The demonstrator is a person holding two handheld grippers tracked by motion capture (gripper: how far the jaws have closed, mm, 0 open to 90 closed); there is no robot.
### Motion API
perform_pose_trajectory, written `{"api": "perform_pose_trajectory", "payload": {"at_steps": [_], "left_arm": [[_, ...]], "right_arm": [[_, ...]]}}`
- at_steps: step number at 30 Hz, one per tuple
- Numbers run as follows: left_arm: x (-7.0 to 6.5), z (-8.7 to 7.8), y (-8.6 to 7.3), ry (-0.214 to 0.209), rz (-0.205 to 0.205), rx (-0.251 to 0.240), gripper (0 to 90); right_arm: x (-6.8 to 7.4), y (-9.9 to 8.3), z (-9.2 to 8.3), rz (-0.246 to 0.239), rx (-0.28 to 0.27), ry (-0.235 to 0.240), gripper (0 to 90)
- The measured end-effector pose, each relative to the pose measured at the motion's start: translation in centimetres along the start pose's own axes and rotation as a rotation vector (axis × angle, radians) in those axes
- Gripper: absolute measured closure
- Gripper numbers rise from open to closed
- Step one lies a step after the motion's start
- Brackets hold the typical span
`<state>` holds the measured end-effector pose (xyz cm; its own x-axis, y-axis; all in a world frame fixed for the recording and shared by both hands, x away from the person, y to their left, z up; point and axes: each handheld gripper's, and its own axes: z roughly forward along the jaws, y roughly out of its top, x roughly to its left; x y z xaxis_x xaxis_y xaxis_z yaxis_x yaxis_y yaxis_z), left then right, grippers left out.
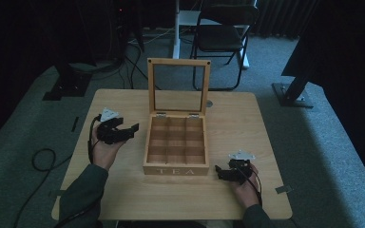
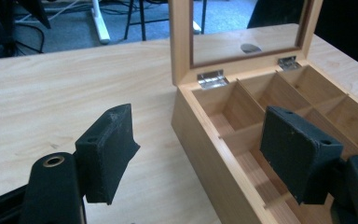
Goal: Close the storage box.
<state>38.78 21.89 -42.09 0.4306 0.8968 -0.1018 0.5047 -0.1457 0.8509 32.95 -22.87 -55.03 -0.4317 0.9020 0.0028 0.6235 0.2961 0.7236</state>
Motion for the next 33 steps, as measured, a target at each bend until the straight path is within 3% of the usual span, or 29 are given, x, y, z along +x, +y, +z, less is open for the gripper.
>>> {"api": "perform_pose_trajectory", "payload": {"at_steps": [12,20,24,33], "left_arm": [[0.3,0.8,2.1,0.032,0.052,-0.015,26.3],[0.9,1.4,3.3,0.057,0.058,-0.01,26.3],[1.1,1.5,3.8,0.052,0.045,-0.041,26.3],[0.9,2.1,5.2,0.044,0.074,-0.063,26.3]], "right_arm": [[0.1,0.0,-0.1,0.011,0.002,-0.01,12.3],[0.1,0.0,-0.1,0.012,0.001,-0.011,12.3],[0.1,0.0,-0.1,0.012,0.001,-0.011,12.3],[0.1,0.0,-0.1,0.011,0.002,-0.011,12.3]]}}
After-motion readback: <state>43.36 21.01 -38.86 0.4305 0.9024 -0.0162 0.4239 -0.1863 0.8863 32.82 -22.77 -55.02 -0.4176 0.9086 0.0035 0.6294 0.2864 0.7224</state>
